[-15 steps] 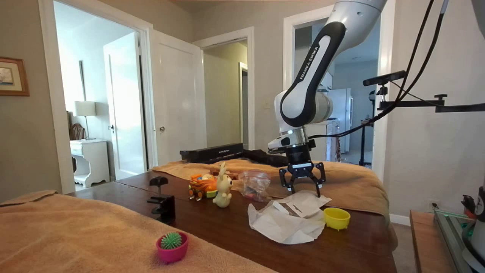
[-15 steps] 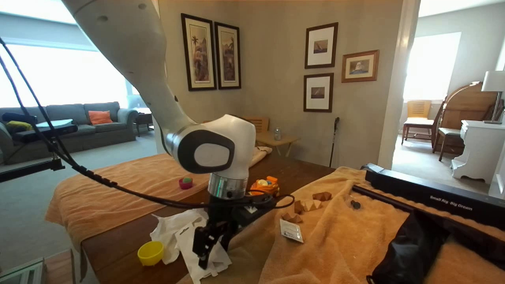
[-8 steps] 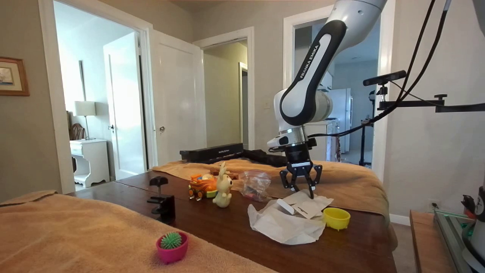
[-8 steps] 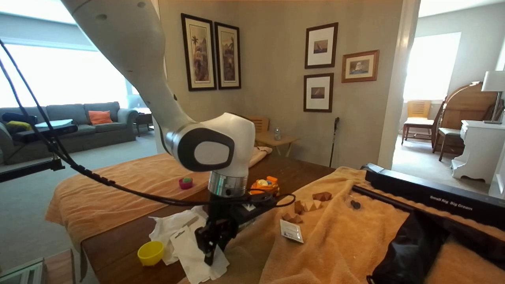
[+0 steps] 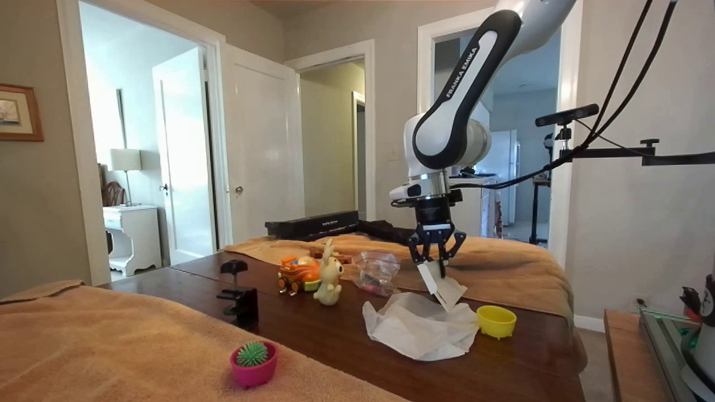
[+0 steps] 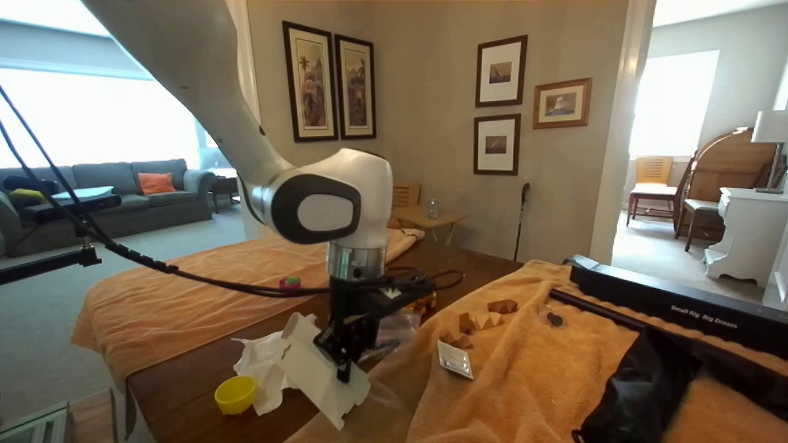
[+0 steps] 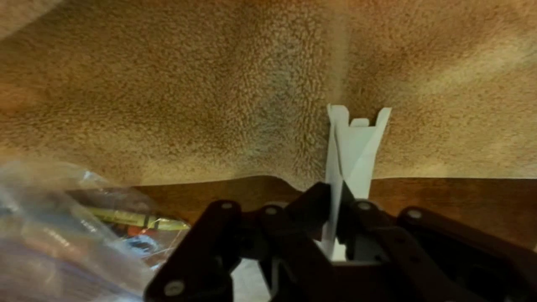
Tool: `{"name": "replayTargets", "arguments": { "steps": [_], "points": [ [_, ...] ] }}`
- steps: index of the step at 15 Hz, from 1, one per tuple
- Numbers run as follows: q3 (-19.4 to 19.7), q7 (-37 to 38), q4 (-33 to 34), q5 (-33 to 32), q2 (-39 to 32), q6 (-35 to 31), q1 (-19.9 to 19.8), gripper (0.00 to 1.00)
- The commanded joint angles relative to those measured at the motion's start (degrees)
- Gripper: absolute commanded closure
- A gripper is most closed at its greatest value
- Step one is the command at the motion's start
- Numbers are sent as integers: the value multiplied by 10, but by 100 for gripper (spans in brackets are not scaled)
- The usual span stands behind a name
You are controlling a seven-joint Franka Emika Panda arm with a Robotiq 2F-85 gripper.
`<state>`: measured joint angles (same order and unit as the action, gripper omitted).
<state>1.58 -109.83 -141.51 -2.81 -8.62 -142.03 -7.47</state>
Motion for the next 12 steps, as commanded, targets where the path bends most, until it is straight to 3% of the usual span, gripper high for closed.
{"name": "replayTargets", "arguments": {
  "steps": [1, 7, 12],
  "points": [
    [5, 40, -49, -69, 62, -59, 22, 99],
    [8, 142, -88, -226, 93, -135, 39, 99],
    [8, 160, -114, -212, 96, -221, 35, 99]
  ]
}}
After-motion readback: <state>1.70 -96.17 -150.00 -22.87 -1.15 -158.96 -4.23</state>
